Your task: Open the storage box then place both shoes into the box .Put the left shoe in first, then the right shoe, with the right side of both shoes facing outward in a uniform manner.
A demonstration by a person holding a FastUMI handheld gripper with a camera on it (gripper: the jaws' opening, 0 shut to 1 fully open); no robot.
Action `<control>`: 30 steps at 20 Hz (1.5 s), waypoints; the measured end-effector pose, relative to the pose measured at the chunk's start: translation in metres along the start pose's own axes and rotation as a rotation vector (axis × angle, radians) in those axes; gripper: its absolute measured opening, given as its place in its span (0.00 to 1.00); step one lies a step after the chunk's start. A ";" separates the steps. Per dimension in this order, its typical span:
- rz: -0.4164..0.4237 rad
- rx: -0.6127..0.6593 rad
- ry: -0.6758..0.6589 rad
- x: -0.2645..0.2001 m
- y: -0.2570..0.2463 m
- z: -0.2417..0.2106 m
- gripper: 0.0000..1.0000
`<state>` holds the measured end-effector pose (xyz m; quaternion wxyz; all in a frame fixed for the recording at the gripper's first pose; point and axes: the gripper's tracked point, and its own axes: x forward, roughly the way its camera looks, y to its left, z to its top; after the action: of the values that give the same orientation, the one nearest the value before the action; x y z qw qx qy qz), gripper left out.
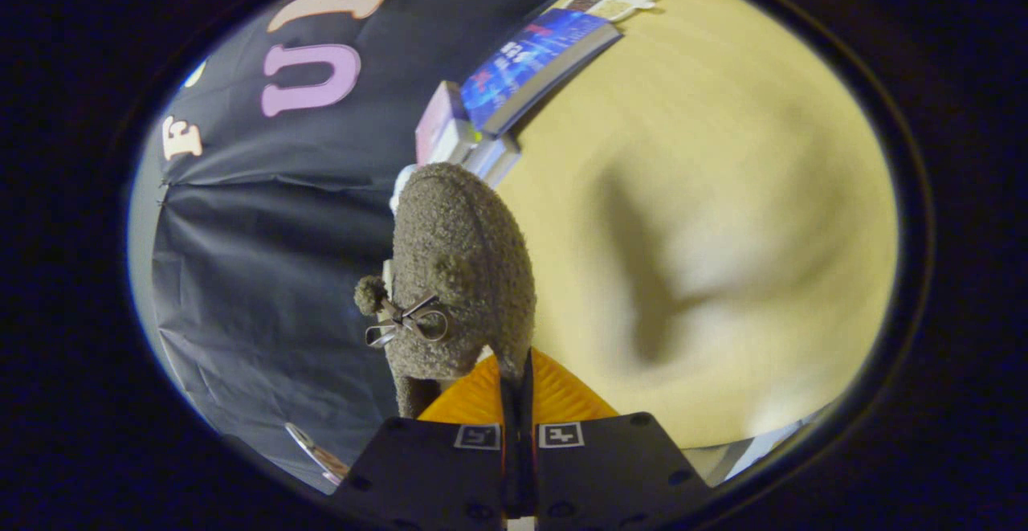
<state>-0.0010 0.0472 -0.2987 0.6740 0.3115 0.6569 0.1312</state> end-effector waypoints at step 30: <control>-0.482 -0.346 -0.123 0.151 0.084 -0.087 0.08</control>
<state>-0.0500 0.2223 -0.3658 0.7673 0.0348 0.6377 0.0583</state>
